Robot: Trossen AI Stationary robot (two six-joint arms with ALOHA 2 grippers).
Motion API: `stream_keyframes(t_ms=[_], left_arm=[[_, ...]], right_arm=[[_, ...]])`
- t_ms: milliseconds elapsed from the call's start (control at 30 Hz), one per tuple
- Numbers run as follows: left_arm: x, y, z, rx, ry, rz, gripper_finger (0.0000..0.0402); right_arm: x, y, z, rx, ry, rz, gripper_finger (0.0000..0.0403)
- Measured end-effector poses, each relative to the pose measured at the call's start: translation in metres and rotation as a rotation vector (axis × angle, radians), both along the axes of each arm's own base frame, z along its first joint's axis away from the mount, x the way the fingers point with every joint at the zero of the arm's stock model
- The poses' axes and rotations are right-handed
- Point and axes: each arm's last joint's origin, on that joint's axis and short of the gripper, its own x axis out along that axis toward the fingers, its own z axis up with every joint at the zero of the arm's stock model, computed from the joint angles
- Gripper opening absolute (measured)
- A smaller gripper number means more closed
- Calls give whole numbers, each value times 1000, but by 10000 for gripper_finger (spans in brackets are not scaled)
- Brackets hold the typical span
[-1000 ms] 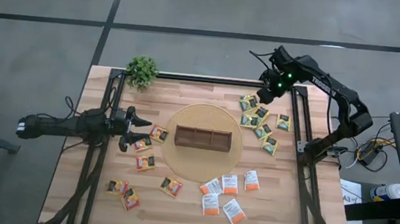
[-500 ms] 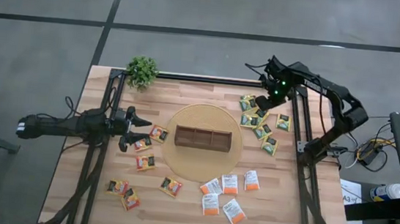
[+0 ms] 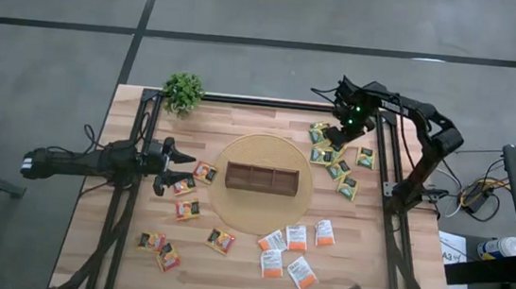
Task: Pick & Place Tea
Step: Put the yellow tea bag into the right section of the wooden organizer
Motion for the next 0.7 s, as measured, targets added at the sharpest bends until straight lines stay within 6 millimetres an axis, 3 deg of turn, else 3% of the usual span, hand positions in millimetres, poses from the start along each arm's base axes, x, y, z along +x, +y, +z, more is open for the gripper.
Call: stream_keyframes(t_ms=[300, 700], left_arm=[[0, 0, 0, 0, 0, 0, 257], [0, 0, 0, 0, 0, 0, 257]], right_arm=[[3, -3, -16, 48, 27, 0, 219], [4, -4, -19, 52, 26, -21, 213]])
